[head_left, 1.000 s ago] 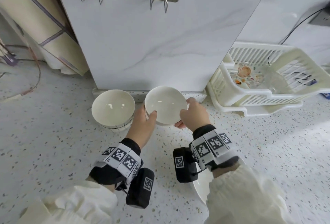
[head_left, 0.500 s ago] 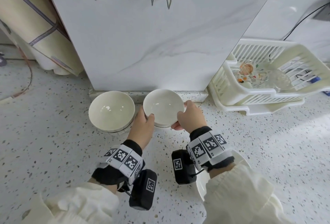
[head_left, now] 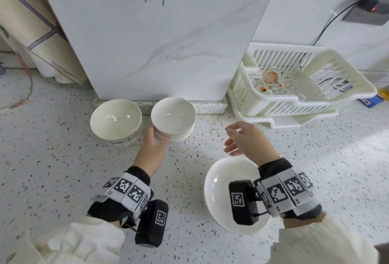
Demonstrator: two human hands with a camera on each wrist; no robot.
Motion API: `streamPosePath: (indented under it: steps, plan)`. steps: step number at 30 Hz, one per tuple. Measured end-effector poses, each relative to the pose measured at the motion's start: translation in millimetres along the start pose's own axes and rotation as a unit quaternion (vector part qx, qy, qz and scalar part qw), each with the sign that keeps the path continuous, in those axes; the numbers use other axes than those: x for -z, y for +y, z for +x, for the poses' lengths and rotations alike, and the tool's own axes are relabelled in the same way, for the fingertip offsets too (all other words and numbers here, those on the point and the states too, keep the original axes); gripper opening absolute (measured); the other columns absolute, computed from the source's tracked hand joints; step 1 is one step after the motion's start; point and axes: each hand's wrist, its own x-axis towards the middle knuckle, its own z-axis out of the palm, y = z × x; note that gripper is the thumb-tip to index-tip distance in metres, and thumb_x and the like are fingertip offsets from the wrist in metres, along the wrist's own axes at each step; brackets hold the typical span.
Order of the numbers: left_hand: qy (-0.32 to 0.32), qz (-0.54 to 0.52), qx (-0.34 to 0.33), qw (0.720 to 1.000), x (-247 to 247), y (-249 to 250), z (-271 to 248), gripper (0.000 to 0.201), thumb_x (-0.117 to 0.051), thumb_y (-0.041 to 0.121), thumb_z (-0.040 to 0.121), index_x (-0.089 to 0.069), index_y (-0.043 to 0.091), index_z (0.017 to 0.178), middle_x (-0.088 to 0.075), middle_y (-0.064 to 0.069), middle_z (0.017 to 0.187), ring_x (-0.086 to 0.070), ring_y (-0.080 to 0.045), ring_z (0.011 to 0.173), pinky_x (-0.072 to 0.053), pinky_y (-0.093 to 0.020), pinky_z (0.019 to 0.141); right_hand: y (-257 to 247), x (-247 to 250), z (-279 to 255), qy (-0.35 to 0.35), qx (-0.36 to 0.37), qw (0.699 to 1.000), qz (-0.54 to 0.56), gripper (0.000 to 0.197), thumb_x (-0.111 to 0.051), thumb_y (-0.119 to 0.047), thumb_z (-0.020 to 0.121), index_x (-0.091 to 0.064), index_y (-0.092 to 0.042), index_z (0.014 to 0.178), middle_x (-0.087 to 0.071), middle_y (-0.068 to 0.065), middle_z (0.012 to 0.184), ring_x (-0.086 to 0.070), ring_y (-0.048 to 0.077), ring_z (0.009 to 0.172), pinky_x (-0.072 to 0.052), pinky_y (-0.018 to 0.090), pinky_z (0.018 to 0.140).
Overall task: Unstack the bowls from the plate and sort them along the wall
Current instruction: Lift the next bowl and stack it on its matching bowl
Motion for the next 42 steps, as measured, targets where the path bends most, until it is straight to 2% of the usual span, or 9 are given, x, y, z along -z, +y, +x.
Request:
streamPosePath:
  steps: [5,9,14,19,23,29,33,37,42]
  plan:
    - [-0.033,0.052,0.053,0.997,-27.3,-12.0,-39.0,0.048,-0.043,0.028,0.091,-0.033,0.016,0.137,-0.044,-0.003,0.14,-0.044,-0.016,0.12,-0.036,-0.034,0.102,53.6,34.8,-27.1,0.073,0.033,0.991,-0.112,0.025,-0.048,-0.025,0.089,-0.061,-0.012,0.106,-0.064,0.007,0.1,-0.058,0.02,0.09,-0.045,0.031,0.078]
    - [-0.084,0.099,0.034,0.991,-57.5,-20.1,-66.1,0.04,-0.044,0.032,0.092,-0.047,0.016,0.129,-0.054,-0.003,0.132,-0.05,-0.015,0.117,-0.04,-0.039,0.105,96.1,40.0,-41.4,0.021,-0.007,0.99,-0.136,0.038,-0.049,-0.037,0.088,-0.054,-0.012,0.117,-0.062,0.011,0.112,-0.057,0.022,0.096,-0.045,0.033,0.083]
    - [-0.107,0.157,0.017,0.982,-80.3,-19.4,-83.7,0.041,-0.043,0.044,0.089,-0.051,0.021,0.121,-0.064,-0.001,0.112,-0.06,-0.019,0.1,-0.052,-0.037,0.086,122.6,34.1,-51.7,-0.086,-0.047,0.989,-0.113,0.035,-0.039,-0.027,0.091,-0.048,-0.01,0.12,-0.067,0.012,0.087,-0.066,0.021,0.059,-0.059,0.031,0.06]
    - [-0.129,0.176,0.062,0.974,-86.7,-14.6,-80.2,0.042,-0.042,0.041,0.09,-0.047,0.018,0.124,-0.063,-0.002,0.101,-0.066,-0.02,0.083,-0.06,-0.035,0.069,124.4,35.1,-41.0,-0.073,-0.033,0.99,-0.118,0.028,-0.032,-0.014,0.088,-0.053,-0.001,0.1,-0.067,0.019,0.083,-0.068,0.032,0.059,-0.059,0.044,0.07]
    - [-0.116,0.097,0.072,0.986,-93.6,-6.6,-64.3,0.045,-0.045,0.038,0.089,-0.042,0.016,0.129,-0.062,0.004,0.096,-0.07,-0.019,0.081,-0.059,-0.034,0.065,118.8,37.1,-18.8,-0.043,-0.052,0.995,-0.068,0.024,-0.032,-0.011,0.089,-0.051,-0.002,0.1,-0.061,0.007,0.062,-0.062,0.018,0.046,-0.055,0.032,0.055]
    - [-0.084,-0.021,0.065,0.994,-105.6,5.5,-30.7,0.048,-0.048,0.028,0.091,-0.035,0.015,0.135,-0.058,-0.002,0.112,-0.068,-0.018,0.084,-0.058,-0.032,0.07,98.2,31.5,18.8,-0.015,-0.097,0.993,0.07,0.026,-0.032,-0.007,0.09,-0.047,-0.001,0.11,-0.064,0.02,0.067,-0.061,0.012,0.032,-0.051,0.017,0.037]
    - [-0.073,-0.033,0.045,0.996,-103.8,6.8,-10.8,0.045,-0.043,0.027,0.093,-0.036,0.016,0.136,-0.056,-0.01,0.128,-0.066,-0.013,0.082,-0.057,-0.03,0.073,89.3,20.6,38.2,0.0,-0.095,0.991,0.099,0.023,-0.033,-0.01,0.089,-0.047,0.003,0.101,-0.069,0.026,0.075,-0.069,0.031,0.057,-0.062,0.039,0.064]
    - [-0.072,-0.047,0.04,0.996,-100.0,8.1,-1.1,0.041,-0.041,0.028,0.093,-0.039,0.018,0.133,-0.057,-0.009,0.128,-0.067,-0.015,0.084,-0.057,-0.032,0.075,85.2,16.5,46.6,-0.003,-0.094,0.988,0.126,0.019,-0.032,-0.01,0.09,-0.047,-0.006,0.101,-0.066,0.019,0.061,-0.065,0.024,0.045,-0.06,0.028,0.051]
    - [-0.07,-0.049,0.033,0.996,-100.5,7.2,5.7,0.041,-0.04,0.028,0.094,-0.04,0.018,0.134,-0.058,-0.01,0.124,-0.067,-0.013,0.08,-0.057,-0.03,0.075,81.7,16.1,51.4,-0.001,-0.095,0.987,0.128,0.016,-0.032,-0.009,0.09,-0.045,-0.008,0.099,-0.067,0.023,0.064,-0.068,0.035,0.057,-0.061,0.042,0.065]
